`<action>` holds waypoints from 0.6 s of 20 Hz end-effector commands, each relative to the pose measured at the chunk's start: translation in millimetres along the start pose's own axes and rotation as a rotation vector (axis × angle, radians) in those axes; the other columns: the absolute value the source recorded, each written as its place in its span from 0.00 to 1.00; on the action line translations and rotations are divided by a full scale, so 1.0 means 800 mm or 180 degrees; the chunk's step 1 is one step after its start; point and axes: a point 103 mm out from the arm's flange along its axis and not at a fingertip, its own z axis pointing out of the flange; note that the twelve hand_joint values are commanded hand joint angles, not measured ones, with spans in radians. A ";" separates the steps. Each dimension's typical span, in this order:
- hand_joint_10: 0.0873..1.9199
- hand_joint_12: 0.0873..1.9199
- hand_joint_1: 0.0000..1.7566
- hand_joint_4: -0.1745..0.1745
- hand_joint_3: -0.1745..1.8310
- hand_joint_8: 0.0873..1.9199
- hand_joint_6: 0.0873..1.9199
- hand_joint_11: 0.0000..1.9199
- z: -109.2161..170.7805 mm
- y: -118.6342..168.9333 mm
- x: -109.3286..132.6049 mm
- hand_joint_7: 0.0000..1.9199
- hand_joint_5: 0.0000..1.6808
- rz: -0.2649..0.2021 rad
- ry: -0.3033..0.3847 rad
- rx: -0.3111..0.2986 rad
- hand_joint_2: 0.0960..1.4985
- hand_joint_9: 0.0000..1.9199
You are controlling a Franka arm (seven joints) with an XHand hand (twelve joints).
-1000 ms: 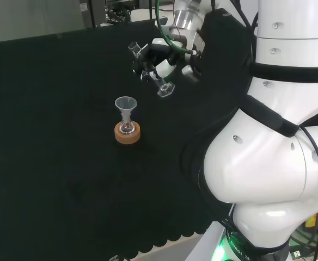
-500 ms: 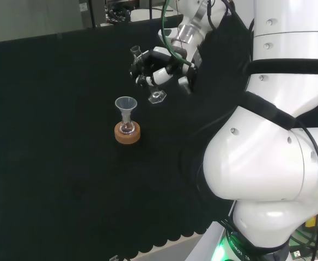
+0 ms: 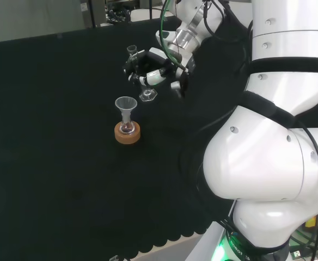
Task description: Put the graduated cylinder back on the table.
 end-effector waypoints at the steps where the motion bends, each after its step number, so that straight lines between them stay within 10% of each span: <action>1: 0.20 0.42 0.83 0.12 0.44 0.37 0.42 0.52 0.006 0.005 -0.011 0.42 0.54 0.0010 0.0043 -0.0089 0.59 0.57; 12: 0.20 0.42 0.83 0.12 0.44 0.37 0.42 0.51 0.017 0.011 -0.025 0.42 0.54 -0.0018 0.0252 -0.0256 0.59 0.57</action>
